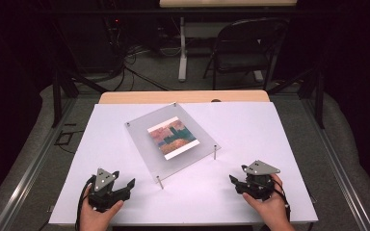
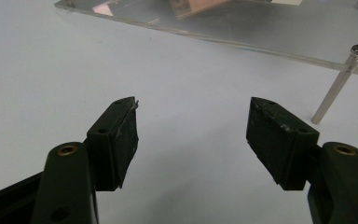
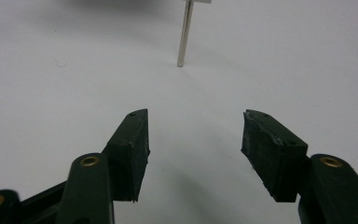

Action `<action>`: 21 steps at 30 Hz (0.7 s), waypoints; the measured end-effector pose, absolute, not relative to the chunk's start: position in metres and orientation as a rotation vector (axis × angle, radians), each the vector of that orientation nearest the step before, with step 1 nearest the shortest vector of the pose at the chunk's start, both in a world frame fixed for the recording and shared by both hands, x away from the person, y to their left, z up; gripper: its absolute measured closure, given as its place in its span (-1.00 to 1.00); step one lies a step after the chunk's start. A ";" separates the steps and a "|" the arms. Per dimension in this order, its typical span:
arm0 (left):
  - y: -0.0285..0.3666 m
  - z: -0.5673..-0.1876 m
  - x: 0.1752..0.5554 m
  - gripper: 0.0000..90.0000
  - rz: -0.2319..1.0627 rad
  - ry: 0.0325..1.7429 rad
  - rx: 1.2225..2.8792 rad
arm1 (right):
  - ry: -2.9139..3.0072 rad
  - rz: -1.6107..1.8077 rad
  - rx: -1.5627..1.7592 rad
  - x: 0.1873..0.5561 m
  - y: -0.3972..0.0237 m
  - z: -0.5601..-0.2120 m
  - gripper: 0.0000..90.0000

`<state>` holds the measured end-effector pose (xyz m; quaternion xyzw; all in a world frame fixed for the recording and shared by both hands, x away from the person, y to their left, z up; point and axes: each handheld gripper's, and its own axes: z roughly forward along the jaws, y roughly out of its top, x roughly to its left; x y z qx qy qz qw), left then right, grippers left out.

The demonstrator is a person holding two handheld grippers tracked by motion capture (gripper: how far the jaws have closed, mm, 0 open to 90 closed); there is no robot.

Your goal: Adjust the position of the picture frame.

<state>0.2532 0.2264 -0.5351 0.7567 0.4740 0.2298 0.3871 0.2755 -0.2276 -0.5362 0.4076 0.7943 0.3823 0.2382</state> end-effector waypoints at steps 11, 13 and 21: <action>0.223 -0.534 0.253 -0.18 0.537 1.222 1.924 | 2.172 1.053 1.107 0.276 -0.226 -0.536 -0.08; 0.222 -0.534 0.252 -0.18 0.535 1.227 1.925 | 2.170 1.063 1.108 0.276 -0.226 -0.535 -0.09; 0.219 -0.535 0.250 -0.15 0.507 1.208 1.957 | 2.178 1.084 1.107 0.277 -0.223 -0.535 -0.06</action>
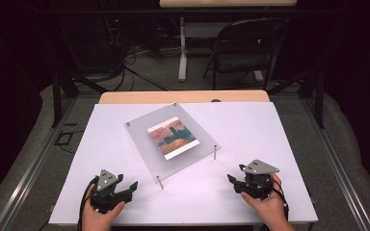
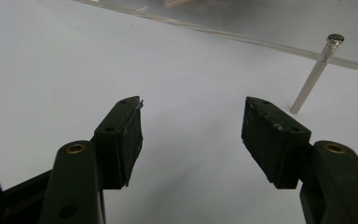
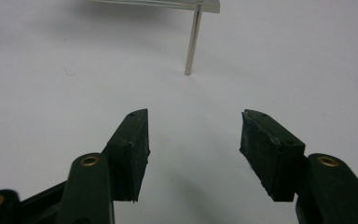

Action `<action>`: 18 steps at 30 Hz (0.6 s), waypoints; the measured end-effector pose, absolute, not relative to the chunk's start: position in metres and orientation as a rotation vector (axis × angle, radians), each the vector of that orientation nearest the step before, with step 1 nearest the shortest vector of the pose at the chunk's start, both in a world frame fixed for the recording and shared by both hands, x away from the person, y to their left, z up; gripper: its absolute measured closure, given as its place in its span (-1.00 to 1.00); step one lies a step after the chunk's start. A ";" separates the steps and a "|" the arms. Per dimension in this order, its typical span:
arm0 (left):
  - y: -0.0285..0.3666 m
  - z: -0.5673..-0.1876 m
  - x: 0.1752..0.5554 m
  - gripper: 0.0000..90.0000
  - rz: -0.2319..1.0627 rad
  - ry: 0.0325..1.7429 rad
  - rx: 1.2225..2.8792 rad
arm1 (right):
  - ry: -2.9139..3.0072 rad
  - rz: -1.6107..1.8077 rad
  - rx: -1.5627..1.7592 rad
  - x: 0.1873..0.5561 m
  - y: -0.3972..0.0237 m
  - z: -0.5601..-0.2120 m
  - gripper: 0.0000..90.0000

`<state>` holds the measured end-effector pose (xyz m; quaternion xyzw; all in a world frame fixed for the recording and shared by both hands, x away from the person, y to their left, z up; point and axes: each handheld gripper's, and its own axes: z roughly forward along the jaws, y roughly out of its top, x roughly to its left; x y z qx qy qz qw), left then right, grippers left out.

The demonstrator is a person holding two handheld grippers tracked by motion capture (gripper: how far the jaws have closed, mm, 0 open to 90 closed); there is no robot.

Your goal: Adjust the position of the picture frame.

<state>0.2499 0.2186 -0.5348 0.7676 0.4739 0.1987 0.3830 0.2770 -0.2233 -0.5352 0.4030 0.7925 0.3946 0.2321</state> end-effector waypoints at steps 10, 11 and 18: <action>0.206 -0.534 0.245 0.01 0.432 1.178 1.960 | 2.199 1.112 1.070 0.278 -0.218 -0.533 0.07; 0.205 -0.534 0.245 0.01 0.422 1.175 1.959 | 2.199 1.120 1.071 0.278 -0.218 -0.533 0.07; 0.195 -0.534 0.241 0.00 0.361 1.137 1.950 | 2.210 1.143 1.082 0.281 -0.217 -0.534 0.09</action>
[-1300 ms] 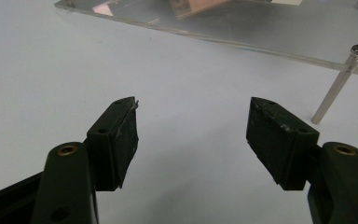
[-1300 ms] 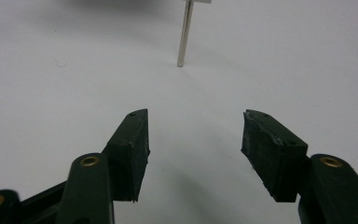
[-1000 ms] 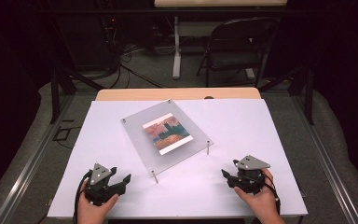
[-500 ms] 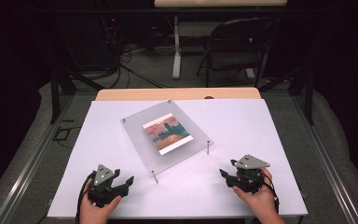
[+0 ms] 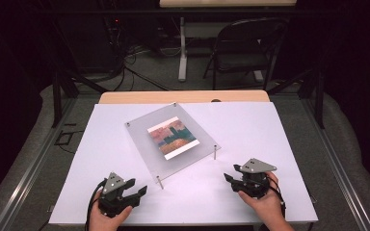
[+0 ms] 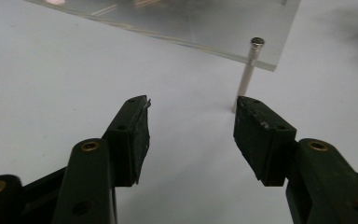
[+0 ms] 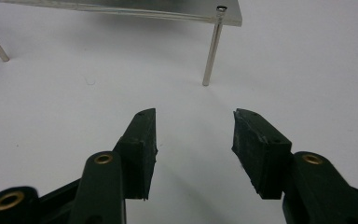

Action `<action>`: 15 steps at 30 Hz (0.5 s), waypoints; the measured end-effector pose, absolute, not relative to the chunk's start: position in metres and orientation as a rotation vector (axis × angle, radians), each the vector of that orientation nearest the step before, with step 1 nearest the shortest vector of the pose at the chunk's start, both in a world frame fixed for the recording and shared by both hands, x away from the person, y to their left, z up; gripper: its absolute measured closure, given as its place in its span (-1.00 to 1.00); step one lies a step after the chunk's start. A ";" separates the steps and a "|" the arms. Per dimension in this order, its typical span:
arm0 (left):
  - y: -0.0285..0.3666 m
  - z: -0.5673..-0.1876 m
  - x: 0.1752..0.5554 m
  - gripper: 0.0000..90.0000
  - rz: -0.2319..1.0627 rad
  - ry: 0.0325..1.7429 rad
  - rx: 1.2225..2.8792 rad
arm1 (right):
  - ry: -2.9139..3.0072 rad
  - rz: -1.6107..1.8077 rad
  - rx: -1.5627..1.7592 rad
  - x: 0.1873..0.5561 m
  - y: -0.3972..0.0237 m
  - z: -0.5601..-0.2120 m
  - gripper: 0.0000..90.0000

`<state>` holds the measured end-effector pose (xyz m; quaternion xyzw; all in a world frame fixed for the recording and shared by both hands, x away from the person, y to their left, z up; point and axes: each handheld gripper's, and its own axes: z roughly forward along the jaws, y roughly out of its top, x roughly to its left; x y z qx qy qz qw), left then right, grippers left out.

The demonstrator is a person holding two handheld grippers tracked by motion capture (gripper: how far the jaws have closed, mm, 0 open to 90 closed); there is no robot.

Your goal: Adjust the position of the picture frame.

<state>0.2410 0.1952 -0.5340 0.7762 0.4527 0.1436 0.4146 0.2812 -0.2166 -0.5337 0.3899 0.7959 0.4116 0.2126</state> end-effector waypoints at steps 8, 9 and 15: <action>0.176 -0.535 0.241 0.06 0.354 1.096 2.001 | 2.221 1.158 1.082 0.285 -0.213 -0.535 0.11; 0.174 -0.536 0.242 0.07 0.351 1.091 2.006 | 2.221 1.161 1.079 0.285 -0.213 -0.534 0.11; 0.161 -0.540 0.246 0.19 0.327 1.072 2.035 | 2.218 1.161 1.089 0.286 -0.212 -0.534 0.13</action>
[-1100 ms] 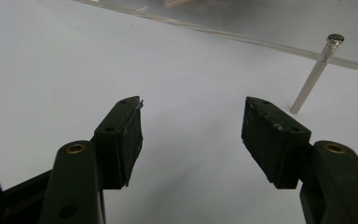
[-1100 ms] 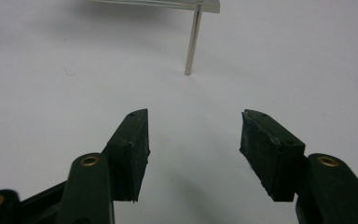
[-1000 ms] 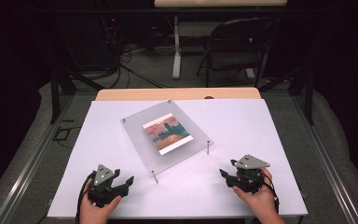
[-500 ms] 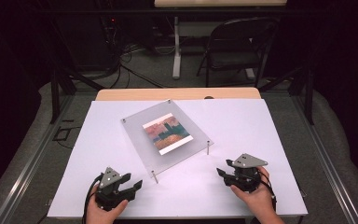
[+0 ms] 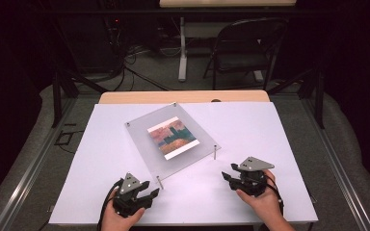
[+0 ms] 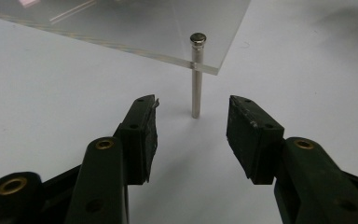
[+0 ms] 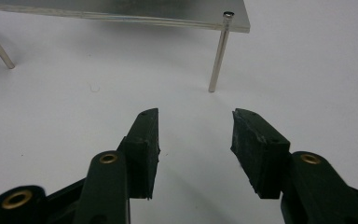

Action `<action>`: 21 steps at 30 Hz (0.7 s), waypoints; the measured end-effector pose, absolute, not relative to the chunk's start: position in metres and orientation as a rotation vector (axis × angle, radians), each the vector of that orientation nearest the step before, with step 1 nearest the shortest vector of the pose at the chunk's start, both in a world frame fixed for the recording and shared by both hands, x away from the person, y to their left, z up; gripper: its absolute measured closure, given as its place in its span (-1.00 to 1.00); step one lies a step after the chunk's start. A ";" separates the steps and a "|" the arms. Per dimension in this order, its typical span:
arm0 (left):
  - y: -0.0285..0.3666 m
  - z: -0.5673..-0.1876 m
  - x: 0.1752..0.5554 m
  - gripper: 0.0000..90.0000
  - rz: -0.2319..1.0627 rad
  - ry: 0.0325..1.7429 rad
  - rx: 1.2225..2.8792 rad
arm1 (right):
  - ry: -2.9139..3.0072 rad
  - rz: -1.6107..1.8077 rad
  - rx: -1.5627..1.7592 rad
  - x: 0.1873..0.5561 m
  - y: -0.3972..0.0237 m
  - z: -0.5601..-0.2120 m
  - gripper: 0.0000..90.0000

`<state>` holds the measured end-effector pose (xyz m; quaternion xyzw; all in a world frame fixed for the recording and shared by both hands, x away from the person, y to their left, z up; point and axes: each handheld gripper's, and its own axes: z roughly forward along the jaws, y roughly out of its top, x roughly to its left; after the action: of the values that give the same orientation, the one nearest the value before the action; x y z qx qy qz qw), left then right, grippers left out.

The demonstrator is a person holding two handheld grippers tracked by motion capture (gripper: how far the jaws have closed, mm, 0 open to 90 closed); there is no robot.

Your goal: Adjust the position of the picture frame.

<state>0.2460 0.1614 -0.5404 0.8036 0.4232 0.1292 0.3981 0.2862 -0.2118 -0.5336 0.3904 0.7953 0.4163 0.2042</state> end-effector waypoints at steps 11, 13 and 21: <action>0.151 -0.545 0.258 0.35 0.300 1.073 2.040 | 2.217 1.162 1.116 0.292 -0.216 -0.532 0.20; 0.151 -0.545 0.260 0.37 0.300 1.070 2.041 | 2.217 1.164 1.113 0.293 -0.216 -0.532 0.20; 0.147 -0.544 0.266 0.49 0.302 1.069 2.028 | 2.217 1.153 1.103 0.301 -0.216 -0.529 0.26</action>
<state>0.2661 0.1469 -0.5439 0.8026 0.4232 0.1196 0.4030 0.3013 -0.2157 -0.5291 0.3954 0.7947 0.4132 0.2035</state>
